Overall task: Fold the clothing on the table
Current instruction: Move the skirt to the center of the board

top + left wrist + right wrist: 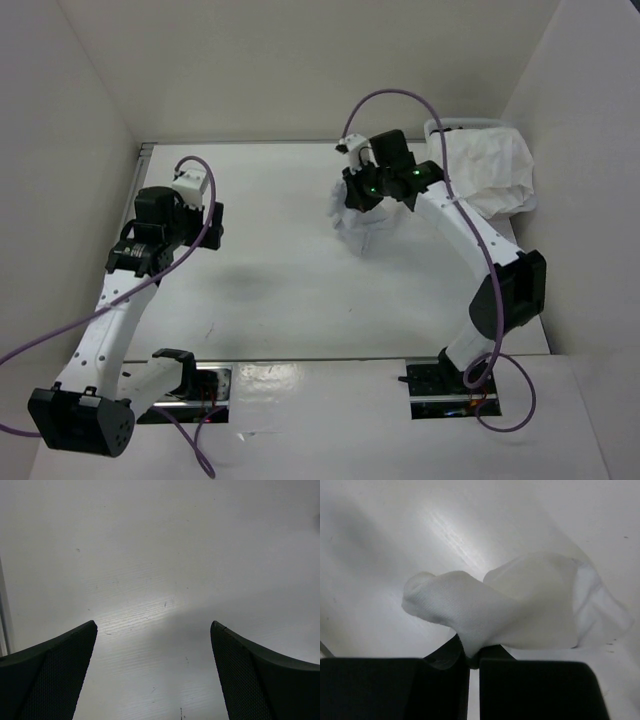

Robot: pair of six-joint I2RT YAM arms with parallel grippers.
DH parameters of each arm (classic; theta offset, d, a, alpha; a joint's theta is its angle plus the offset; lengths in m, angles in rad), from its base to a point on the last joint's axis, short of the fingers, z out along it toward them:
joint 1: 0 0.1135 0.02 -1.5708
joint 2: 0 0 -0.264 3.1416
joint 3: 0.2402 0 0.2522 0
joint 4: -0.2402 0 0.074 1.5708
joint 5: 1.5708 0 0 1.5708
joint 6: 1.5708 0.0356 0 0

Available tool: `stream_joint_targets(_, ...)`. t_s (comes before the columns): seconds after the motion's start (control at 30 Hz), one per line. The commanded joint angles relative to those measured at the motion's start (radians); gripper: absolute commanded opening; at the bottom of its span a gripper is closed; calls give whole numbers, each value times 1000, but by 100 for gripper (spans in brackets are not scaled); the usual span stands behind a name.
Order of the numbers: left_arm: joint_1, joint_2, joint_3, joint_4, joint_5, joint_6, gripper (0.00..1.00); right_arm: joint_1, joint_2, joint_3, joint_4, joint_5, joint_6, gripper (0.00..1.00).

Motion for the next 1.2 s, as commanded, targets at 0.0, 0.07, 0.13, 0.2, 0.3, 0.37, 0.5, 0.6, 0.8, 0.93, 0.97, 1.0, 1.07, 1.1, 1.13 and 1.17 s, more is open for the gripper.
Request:
stream_joint_targets(0.0,7,5,-18,-2,59,34,100,57,20,18,7,95,-34,0)
stream_joint_targets(0.07,7,42,-7,-11,101,46,100,66,66,29,7,86,-43,0)
stream_joint_targets(0.13,7,77,10,-35,113,57,100,104,94,38,7,120,-53,0)
stream_joint_targets(0.2,-4,137,40,-45,122,66,100,170,145,73,-4,146,-62,0)
stream_joint_targets(0.3,-13,200,70,-45,113,66,100,234,211,127,-13,172,-62,0)
stream_joint_targets(0.37,-36,221,84,-45,113,57,100,244,244,176,-25,183,-62,0)
stream_joint_targets(0.5,-70,260,123,-25,125,57,100,287,348,264,-38,183,-62,42)
stream_joint_targets(0.6,-106,309,148,-5,116,57,100,343,407,317,-47,196,-62,77)
stream_joint_targets(0.8,-174,366,157,63,107,14,100,394,474,383,-58,248,-53,98)
stream_joint_targets(0.93,-203,395,166,92,107,14,100,365,369,336,-38,325,-65,98)
stream_joint_targets(0.97,-214,405,166,112,107,14,100,320,337,318,-24,325,-65,98)
stream_joint_targets(1.0,-224,405,157,126,98,5,100,289,305,281,-3,316,-51,98)
stream_joint_targets(1.07,-235,428,145,164,89,5,100,173,208,239,20,316,-28,98)
stream_joint_targets(1.1,-235,441,145,176,76,-16,100,125,176,191,49,289,-14,98)
stream_joint_targets(1.13,-235,441,133,187,76,-27,100,71,115,163,65,261,-4,98)
stream_joint_targets(1.17,-244,453,133,207,76,-39,100,-40,85,135,82,234,24,98)
